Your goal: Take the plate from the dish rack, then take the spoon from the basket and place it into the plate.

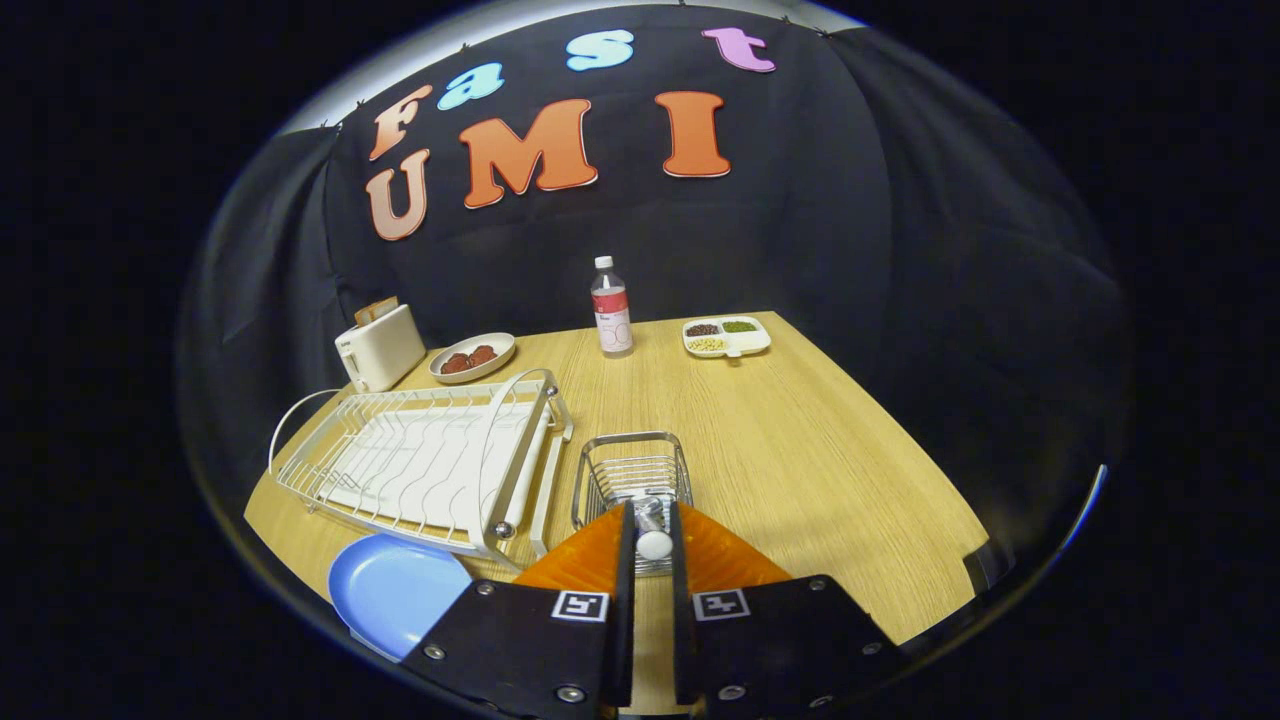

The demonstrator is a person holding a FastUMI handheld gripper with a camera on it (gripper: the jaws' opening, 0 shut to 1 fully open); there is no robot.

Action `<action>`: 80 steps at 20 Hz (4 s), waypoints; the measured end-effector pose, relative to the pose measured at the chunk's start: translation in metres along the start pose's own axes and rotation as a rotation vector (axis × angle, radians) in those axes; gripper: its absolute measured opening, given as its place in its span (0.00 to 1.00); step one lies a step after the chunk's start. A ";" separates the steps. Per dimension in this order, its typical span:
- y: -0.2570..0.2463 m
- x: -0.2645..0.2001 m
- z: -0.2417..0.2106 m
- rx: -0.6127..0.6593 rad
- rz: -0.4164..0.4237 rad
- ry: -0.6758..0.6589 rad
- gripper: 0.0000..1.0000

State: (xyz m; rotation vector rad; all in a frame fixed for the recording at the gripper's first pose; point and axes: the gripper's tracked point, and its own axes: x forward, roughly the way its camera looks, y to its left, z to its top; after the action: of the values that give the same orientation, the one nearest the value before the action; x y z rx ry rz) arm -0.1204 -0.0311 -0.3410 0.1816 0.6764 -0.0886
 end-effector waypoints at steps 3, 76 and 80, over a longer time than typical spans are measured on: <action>0.003 -0.002 0.006 -0.011 0.018 0.018 0.11; 0.139 -0.052 -0.055 -0.325 0.417 0.187 0.33; 0.130 -0.059 0.020 -0.295 0.378 0.029 0.45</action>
State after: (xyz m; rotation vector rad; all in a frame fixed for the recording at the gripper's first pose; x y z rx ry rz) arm -0.1355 0.0935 -0.2706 0.0240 0.6661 0.3751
